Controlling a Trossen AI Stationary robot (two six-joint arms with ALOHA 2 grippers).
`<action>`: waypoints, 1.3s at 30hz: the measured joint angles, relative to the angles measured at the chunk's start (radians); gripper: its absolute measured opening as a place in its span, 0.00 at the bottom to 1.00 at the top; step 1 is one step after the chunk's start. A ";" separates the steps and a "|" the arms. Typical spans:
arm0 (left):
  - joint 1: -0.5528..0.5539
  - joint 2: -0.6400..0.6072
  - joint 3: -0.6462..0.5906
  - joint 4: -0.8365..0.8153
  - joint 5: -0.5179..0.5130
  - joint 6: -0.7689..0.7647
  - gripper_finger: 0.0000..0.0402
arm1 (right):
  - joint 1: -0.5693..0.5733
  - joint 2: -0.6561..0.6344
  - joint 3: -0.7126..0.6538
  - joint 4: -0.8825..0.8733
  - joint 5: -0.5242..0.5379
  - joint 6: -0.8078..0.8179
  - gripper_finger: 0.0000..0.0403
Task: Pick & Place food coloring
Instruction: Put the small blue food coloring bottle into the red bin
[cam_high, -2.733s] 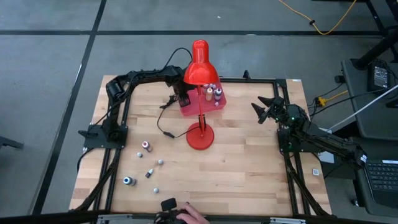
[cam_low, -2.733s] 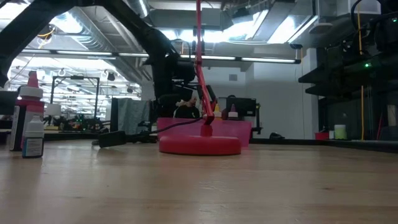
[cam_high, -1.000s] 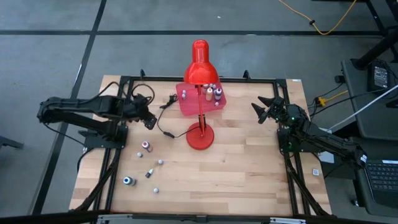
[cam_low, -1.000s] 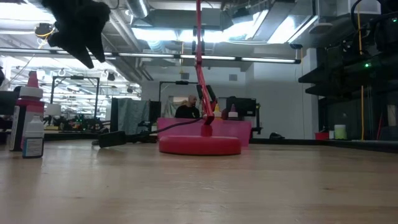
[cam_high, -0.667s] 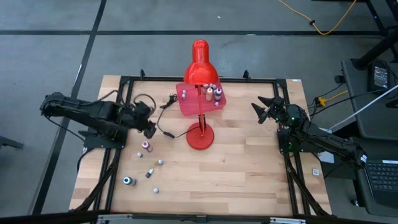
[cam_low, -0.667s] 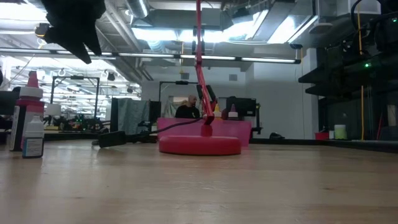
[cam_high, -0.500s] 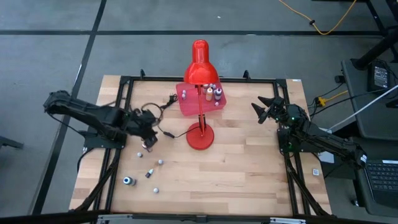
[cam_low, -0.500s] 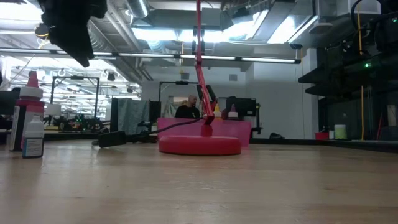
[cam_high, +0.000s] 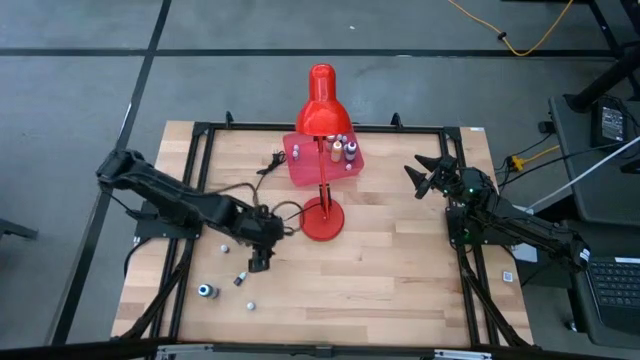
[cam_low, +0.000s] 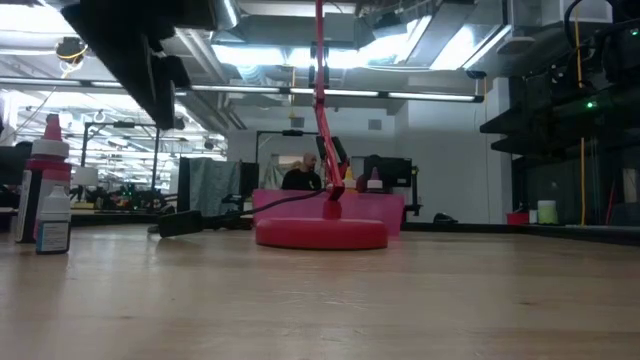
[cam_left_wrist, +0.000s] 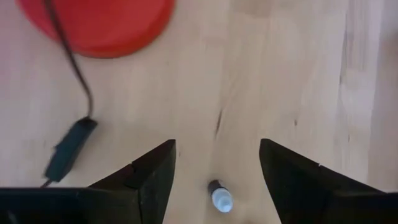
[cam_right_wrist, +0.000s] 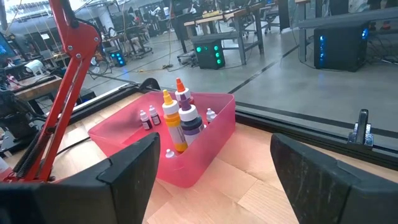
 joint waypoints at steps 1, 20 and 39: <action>0.000 0.026 0.013 -0.010 0.005 0.010 0.56 | 0.000 0.000 0.000 0.000 0.000 0.000 0.76; -0.168 0.294 0.136 -0.258 -0.056 0.042 0.56 | 0.000 0.000 0.000 0.000 0.000 0.000 0.76; -0.185 0.356 0.128 -0.229 -0.058 0.141 0.56 | 0.000 0.000 0.000 0.000 0.000 0.000 0.76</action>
